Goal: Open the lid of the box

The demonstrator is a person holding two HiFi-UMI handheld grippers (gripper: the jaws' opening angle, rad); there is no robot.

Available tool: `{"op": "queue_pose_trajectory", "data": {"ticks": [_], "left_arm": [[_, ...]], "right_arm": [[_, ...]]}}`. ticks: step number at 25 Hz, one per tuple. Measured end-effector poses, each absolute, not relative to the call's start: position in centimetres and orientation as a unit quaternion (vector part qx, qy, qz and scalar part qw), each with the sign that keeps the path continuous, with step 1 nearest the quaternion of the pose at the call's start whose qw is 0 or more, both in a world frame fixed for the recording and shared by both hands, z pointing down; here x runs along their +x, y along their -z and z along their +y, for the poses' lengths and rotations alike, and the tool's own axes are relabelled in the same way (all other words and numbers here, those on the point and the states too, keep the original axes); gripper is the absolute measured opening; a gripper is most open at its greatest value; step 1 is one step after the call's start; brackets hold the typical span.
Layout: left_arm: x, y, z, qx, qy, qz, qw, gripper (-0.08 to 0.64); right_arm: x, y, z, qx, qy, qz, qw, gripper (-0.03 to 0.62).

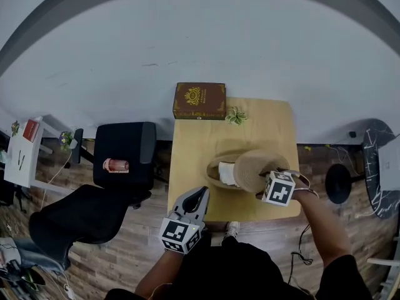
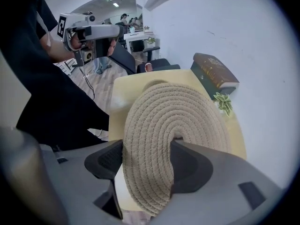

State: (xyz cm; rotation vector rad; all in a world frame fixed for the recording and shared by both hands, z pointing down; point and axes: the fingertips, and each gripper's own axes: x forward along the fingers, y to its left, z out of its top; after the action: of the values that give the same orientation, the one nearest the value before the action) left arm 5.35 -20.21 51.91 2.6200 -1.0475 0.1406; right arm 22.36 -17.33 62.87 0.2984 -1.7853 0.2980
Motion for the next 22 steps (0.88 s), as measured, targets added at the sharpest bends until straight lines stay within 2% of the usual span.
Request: {"op": "queue_pose_trajectory", "data": {"ticks": [10,22], "left_arm": [[9.4,-51.9,-20.0,0.926,-0.053,-0.339,0.158,0.021],[10.1,-52.6,-20.1,0.918,-0.071,-0.359,0.155,0.021]], "right_arm": [[30.2,-64.2,-14.5,0.194,-0.151,-0.746,0.620,0.325],[33.2,-67.9,-13.1,0.195,-0.178,-0.750,0.606,0.325]]}}
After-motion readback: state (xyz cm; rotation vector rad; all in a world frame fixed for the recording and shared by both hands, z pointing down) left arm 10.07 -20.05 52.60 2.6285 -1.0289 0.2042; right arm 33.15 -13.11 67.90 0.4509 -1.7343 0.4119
